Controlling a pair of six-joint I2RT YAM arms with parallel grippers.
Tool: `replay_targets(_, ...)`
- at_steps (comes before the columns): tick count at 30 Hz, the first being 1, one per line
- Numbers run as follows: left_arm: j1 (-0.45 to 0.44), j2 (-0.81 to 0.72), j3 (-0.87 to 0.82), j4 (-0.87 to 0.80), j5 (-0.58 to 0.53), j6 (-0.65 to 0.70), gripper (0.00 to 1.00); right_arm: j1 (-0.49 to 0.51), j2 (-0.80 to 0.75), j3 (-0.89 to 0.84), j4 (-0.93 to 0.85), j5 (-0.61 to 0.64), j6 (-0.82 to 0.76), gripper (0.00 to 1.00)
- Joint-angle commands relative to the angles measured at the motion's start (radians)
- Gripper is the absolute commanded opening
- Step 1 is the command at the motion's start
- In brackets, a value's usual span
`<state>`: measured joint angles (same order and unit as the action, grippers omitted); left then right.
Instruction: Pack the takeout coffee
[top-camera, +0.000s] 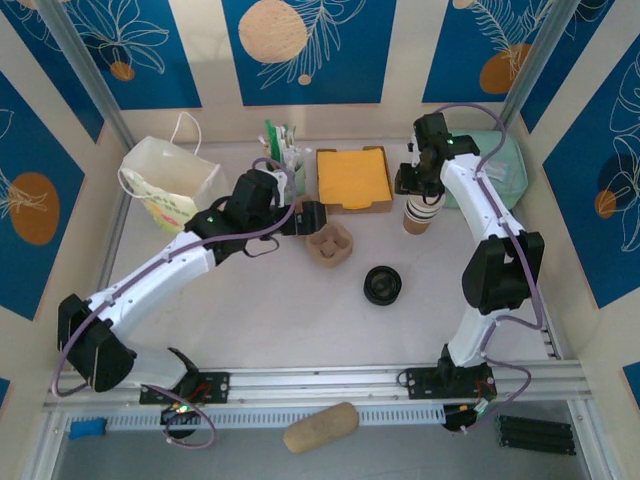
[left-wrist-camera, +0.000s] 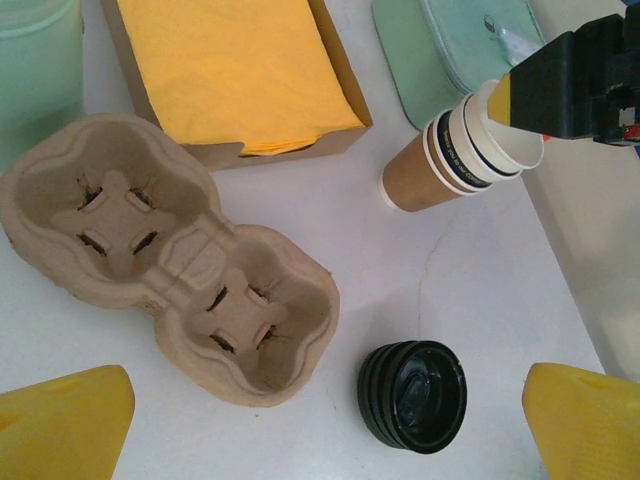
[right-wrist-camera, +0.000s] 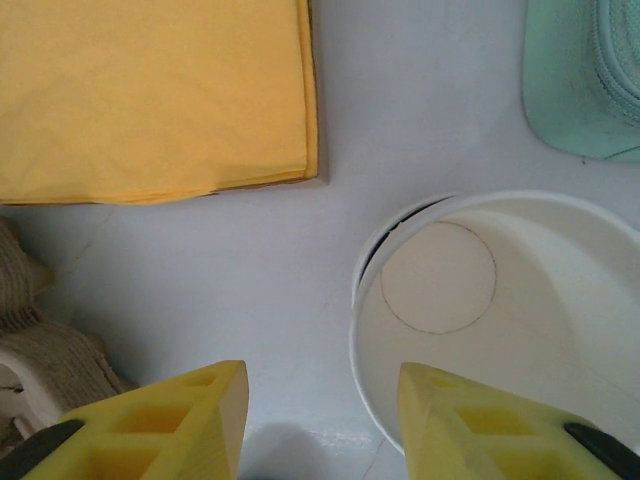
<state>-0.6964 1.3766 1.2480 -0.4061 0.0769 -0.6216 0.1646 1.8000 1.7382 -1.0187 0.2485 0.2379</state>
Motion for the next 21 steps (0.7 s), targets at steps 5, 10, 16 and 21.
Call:
replay_targets(5,-0.011,0.009,-0.013,0.035,0.024,-0.011,0.99,0.004,0.044,0.029,-0.038,0.037,-0.020,0.41)
replay_targets(10,-0.011,0.009,-0.014,0.039,0.025,-0.011,1.00,0.001,0.057,0.026,-0.040,0.036,-0.022,0.35)
replay_targets(16,-0.011,0.006,-0.019,0.047,0.027,-0.011,0.99,-0.011,0.062,0.025,-0.037,0.023,-0.023,0.24)
replay_targets(21,-0.010,-0.001,-0.025,0.047,0.028,-0.010,0.99,-0.012,0.068,0.023,-0.035,0.017,-0.026,0.16)
